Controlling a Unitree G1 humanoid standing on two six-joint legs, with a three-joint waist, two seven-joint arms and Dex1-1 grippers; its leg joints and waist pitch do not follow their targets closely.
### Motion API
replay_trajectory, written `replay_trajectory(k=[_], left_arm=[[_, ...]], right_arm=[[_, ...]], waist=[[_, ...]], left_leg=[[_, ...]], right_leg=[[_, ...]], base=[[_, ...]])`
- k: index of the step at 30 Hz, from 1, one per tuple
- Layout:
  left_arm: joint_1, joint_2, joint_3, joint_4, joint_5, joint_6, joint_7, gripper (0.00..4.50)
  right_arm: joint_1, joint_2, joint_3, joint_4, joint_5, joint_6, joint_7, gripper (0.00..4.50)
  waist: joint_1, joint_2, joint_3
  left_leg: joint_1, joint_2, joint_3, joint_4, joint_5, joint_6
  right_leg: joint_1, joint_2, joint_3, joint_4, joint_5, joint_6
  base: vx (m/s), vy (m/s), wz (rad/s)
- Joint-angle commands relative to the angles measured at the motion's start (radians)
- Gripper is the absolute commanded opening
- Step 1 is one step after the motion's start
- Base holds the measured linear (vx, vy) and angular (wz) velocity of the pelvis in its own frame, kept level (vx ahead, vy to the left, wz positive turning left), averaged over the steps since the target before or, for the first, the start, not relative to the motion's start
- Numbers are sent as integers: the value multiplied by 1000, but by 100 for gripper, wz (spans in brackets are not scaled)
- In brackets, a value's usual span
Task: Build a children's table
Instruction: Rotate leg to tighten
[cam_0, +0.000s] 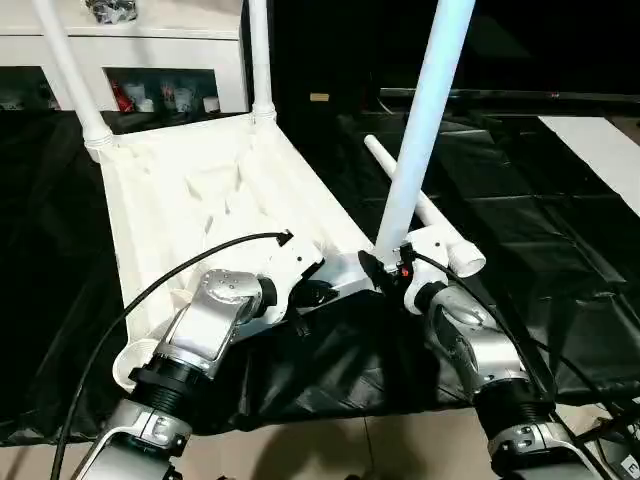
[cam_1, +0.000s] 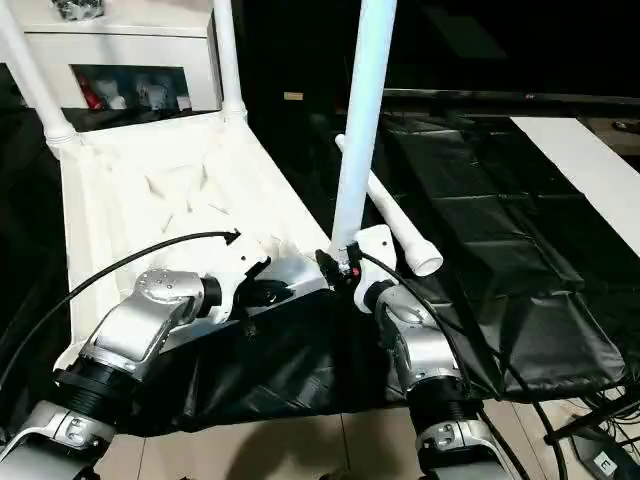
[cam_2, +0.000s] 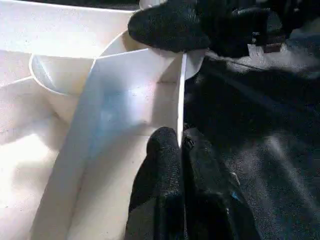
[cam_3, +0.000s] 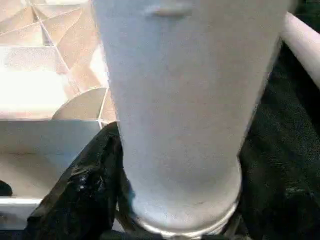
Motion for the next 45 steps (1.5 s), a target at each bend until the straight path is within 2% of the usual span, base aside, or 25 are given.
replay_trajectory(k=[1,3,5,6,8,9,11,12,13,15,17,18,19,21,23,24,26,27,29,30,32,36,37,41,45], left_arm=[[1,-34,-28,-19,-12,0,26,0],[14,-27,-36,-35,-6,10,21,0],[19,-28,-39,-39,2,19,33,0],[19,-27,-37,-34,4,18,38,0],[19,-25,-36,-30,4,15,38,0],[19,-23,-32,-20,6,9,45,0],[20,-22,-31,-16,7,5,46,0],[21,-19,-28,-10,6,-2,52,0],[22,-18,-26,-10,5,-4,55,0],[26,-15,-19,-15,1,-8,65,0],[37,-9,-19,-29,-5,-19,64,0],[41,-5,-21,-38,-9,-28,61,0],[46,-4,-17,-57,-20,-39,53,0],[56,-1,-2,-113,-54,-32,27,44],[59,1,6,-154,-67,-20,21,44],[45,-22,65,-229,-92,13,77,55],[27,-12,98,-265,-83,28,114,64],[14,8,120,-292,-76,37,129,64],[9,21,135,-304,-72,42,138,64],[-1,61,173,-321,-51,59,168,64],[-1,94,198,-334,-31,77,187,64],[45,248,263,-335,57,145,233,64],[77,297,265,-307,83,160,249,39],[117,358,229,-270,128,146,259,25],[178,391,182,-242,151,163,249,12]], right_arm=[[4,35,70,18,-3,17,57,361],[12,-12,72,-12,-43,-5,21,374],[42,-59,52,-82,-35,1,30,374],[77,-93,34,-155,-14,24,58,374],[99,-114,30,-200,-5,37,79,374],[173,-181,27,-338,31,68,169,374],[202,-207,23,-392,52,84,208,374],[246,-243,16,-468,82,110,260,374],[256,-253,16,-483,87,117,271,374],[297,-297,21,-539,99,141,307,374],[330,-333,32,-569,100,160,327,374],[343,-347,36,-585,102,178,336,374],[351,-355,46,-591,101,199,345,374],[342,-346,66,-577,88,228,333,382],[319,-325,72,-544,68,238,302,382],[261,-276,81,-471,27,238,235,382],[223,-249,89,-423,5,228,201,382],[199,-232,96,-397,-5,233,180,382],[190,-226,101,-390,-3,240,179,382],[176,-215,119,-385,-2,247,183,382],[169,-207,130,-384,-6,253,179,382],[157,-204,172,-377,-33,275,194,382],[150,-195,170,-361,-38,267,190,382],[141,-186,175,-340,-48,252,181,382],[120,-168,164,-302,-36,239,163,382]], waist=[[4,8,-48],[6,16,-51],[10,13,-52],[17,17,-56],[25,14,-57],[29,12,-58],[38,11,-58],[42,0,-57],[43,2,-56],[43,-10,-49],[44,-21,-48],[43,-15,-45],[41,-27,-46],[41,-24,-49],[38,-26,-51],[37,-23,-54],[39,-24,-55],[38,-23,-50],[40,-21,-50],[47,-13,-50],[47,-12,-52],[45,-9,-52],[47,-9,-51],[53,-4,-48],[73,-2,-48]], left_leg=[[2,42,-22,-76,-297,26],[2,43,-21,-76,-288,22],[0,44,-18,-75,-267,26],[2,45,-18,-73,-234,37],[2,44,-13,-69,-191,61],[-2,46,-12,-68,-159,76],[-7,46,-13,-66,-121,102],[-11,44,-12,-66,-132,112],[-10,44,-12,-66,-140,113],[-9,43,-12,-68,-184,102],[-7,44,-12,-68,-195,91],[-8,45,-15,-71,-207,82],[-11,44,-15,-71,-206,82],[-13,45,-17,-70,-187,82],[-16,45,-18,-70,-168,79],[-10,49,-16,-67,-147,74],[-8,51,-14,-65,-109,74],[-11,48,-15,-67,-110,76],[-7,47,-13,-65,-122,73],[-4,49,-14,-66,-122,67],[-4,47,-14,-66,-104,65],[0,47,-15,-67,-108,50],[1,47,-15,-67,-114,45],[8,49,-15,-72,-147,29],[15,51,-15,-76,-182,2]], right_leg=[[36,-81,51,-98,-402,-145],[38,-82,52,-94,-362,-159],[42,-78,53,-91,-314,-164],[46,-79,54,-85,-260,-174],[46,-77,57,-81,-190,-190],[53,-77,57,-76,-144,-197],[57,-77,56,-69,-92,-204],[60,-81,54,-73,-135,-194],[59,-82,53,-76,-167,-184],[50,-86,51,-92,-336,-140],[46,-83,50,-98,-394,-116],[42,-84,50,-102,-433,-98],[44,-84,49,-103,-440,-91],[43,-87,50,-97,-415,-94],[45,-88,50,-91,-380,-111],[38,-87,50,-84,-314,-150],[41,-85,50,-73,-208,-195],[43,-83,48,-72,-201,-201],[44,-83,50,-73,-206,-196],[46,-83,51,-68,-196,-188],[48,-79,51,-64,-160,-184],[47,-78,52,-58,-140,-190],[45,-79,52,-57,-149,-193],[38,-77,54,-63,-185,-191],[32,-81,57,-64,-200,-186]], base=[[0,0,0],[0,0,0],[0,0,0],[0,0,0],[0,0,0],[0,0,0],[0,0,0],[0,0,0],[0,0,0],[0,0,0],[0,0,0],[0,0,0],[0,0,0],[0,0,0],[0,0,0],[0,0,0],[0,0,0],[0,0,0],[0,0,0],[0,0,0],[0,0,0],[0,0,0],[0,0,0],[0,0,0],[0,0,0]])
